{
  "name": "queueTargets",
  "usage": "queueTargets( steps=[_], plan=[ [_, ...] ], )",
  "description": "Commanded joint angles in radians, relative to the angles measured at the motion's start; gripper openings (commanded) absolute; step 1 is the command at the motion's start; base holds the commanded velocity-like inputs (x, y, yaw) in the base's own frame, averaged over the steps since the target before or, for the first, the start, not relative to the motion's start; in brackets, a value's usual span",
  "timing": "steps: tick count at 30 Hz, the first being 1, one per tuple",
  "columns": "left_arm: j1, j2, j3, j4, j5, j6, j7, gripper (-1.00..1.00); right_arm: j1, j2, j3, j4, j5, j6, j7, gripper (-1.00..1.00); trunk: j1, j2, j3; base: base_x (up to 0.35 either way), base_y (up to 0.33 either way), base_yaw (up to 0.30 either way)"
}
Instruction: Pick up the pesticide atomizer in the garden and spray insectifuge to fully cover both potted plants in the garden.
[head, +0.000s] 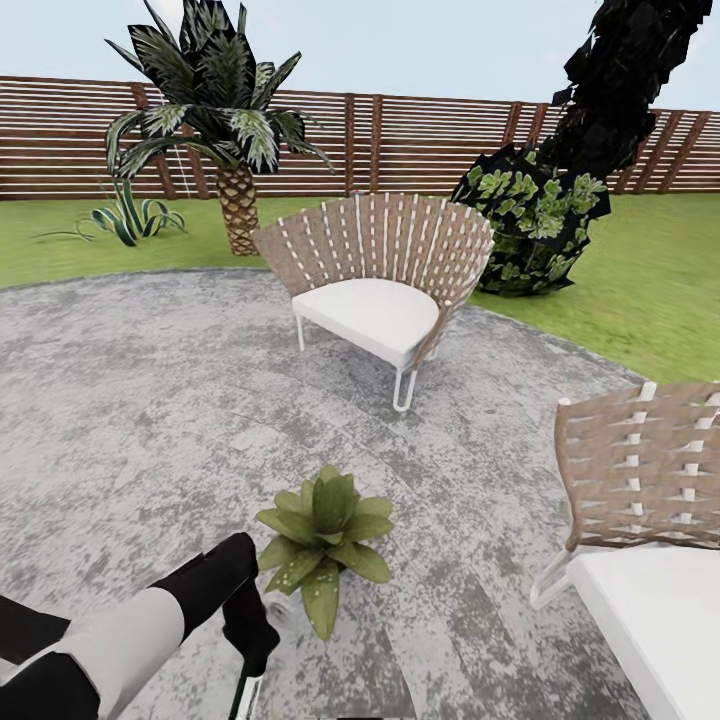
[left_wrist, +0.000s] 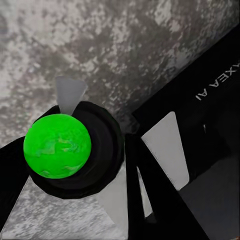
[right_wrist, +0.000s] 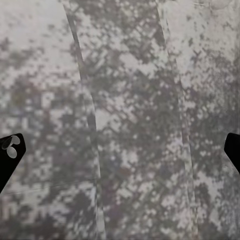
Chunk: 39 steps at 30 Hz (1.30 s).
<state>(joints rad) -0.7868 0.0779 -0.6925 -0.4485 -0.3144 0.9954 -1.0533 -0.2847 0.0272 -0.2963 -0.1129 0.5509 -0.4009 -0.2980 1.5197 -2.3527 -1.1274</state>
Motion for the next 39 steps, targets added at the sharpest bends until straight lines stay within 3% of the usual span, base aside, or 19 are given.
queueTargets(
  steps=[1, 7, 18, 21, 24, 26, 29, 30, 32, 33, 39],
  plan=[
    [0.0, 0.003, 0.0, -0.002, -0.009, 0.005, 0.002, -1.0, -0.001, 0.0, -0.007, 0.001, 0.011, -0.003, -0.004, 1.0, 0.0, 0.0, -0.001, 0.0, 0.0, 0.0],
    [0.001, 0.028, 0.001, 0.006, -0.008, 0.003, 0.01, -1.0, -0.001, 0.0, -0.007, 0.0, 0.011, -0.003, -0.004, 1.0, 0.0, 0.0, -0.001, 0.0, 0.0, 0.0],
    [-0.009, -0.004, -0.001, -0.027, -0.008, 0.007, 0.012, -1.0, -0.001, 0.0, -0.007, 0.001, 0.011, -0.003, -0.004, 1.0, 0.0, 0.0, -0.001, -0.158, 0.0, 0.0],
    [-0.015, -0.036, -0.001, -0.074, -0.009, 0.011, 0.013, -1.0, -0.001, 0.0, -0.007, 0.001, 0.011, -0.003, -0.004, 1.0, 0.0, 0.0, -0.001, -0.008, 0.0, 0.0],
    [-0.017, -0.048, -0.001, -0.081, -0.011, 0.012, 0.013, -1.0, -0.001, 0.0, -0.007, 0.001, 0.01, -0.003, -0.004, 1.0, 0.0, 0.0, -0.001, -0.001, 0.0, 0.0],
    [-0.016, -0.037, 0.001, -0.079, -0.011, 0.012, 0.014, -1.0, -0.001, 0.0, -0.007, 0.001, 0.01, -0.003, -0.004, 1.0, 0.0, 0.0, -0.001, 0.0, 0.0, 0.0],
    [-0.014, 0.026, 0.002, -0.075, -0.01, 0.012, 0.013, -1.0, -0.001, 0.001, -0.007, 0.001, 0.009, -0.003, -0.004, 1.0, 0.0, 0.0, -0.001, 0.0, 0.0, 0.0],
    [-0.013, 0.029, 0.001, -0.079, -0.009, 0.012, 0.012, -1.0, -0.001, 0.003, -0.007, 0.001, 0.009, -0.003, -0.004, 1.0, 0.0, 0.0, -0.001, 0.0, 0.0, 0.0],
    [-0.015, 0.004, 0.0, -0.083, -0.009, 0.012, 0.013, -1.0, -0.001, 0.003, -0.007, 0.001, 0.009, -0.003, -0.004, 1.0, 0.0, 0.0, -0.001, 0.0, 0.0, 0.0],
    [-0.017, -0.026, 0.0, -0.084, -0.011, 0.012, 0.013, -1.0, -0.001, 0.002, -0.007, 0.001, 0.009, -0.003, -0.004, 1.0, 0.0, 0.0, -0.001, 0.0, 0.0, 0.0],
    [-0.011, 0.063, 0.003, -0.073, -0.009, 0.012, 0.011, -1.0, -0.001, 0.0, -0.009, 0.001, 0.009, -0.003, -0.004, 1.0, 0.0, 0.0, -0.001, 0.0, 0.0, 0.0]
  ],
)
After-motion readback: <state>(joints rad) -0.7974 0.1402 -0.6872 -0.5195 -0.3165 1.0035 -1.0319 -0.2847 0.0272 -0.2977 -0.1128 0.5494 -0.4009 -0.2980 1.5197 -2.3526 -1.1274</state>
